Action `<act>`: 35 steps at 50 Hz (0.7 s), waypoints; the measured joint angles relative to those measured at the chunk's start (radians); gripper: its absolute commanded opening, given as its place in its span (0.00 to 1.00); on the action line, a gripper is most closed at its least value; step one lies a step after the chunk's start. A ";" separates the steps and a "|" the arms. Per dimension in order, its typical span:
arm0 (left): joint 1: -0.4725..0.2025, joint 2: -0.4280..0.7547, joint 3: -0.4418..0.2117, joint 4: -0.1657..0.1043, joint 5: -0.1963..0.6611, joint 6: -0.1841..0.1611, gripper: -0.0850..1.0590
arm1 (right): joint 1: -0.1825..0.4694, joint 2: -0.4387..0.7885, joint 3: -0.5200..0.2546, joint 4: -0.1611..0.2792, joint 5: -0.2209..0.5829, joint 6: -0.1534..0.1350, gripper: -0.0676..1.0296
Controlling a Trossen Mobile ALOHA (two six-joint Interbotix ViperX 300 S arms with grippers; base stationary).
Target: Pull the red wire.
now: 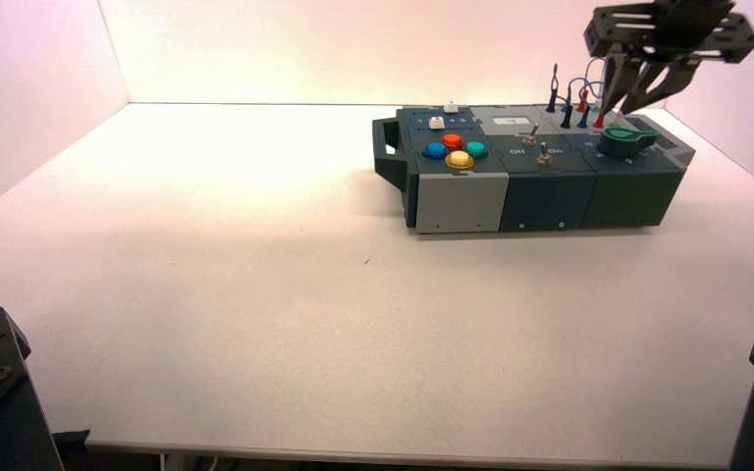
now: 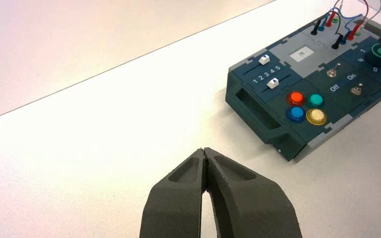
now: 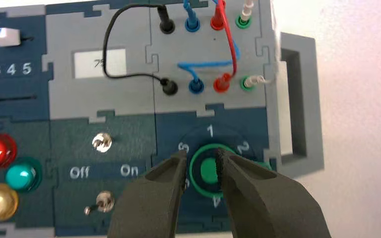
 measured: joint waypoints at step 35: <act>0.000 0.000 0.000 -0.002 0.000 0.000 0.04 | -0.046 0.107 -0.100 -0.002 -0.005 0.000 0.37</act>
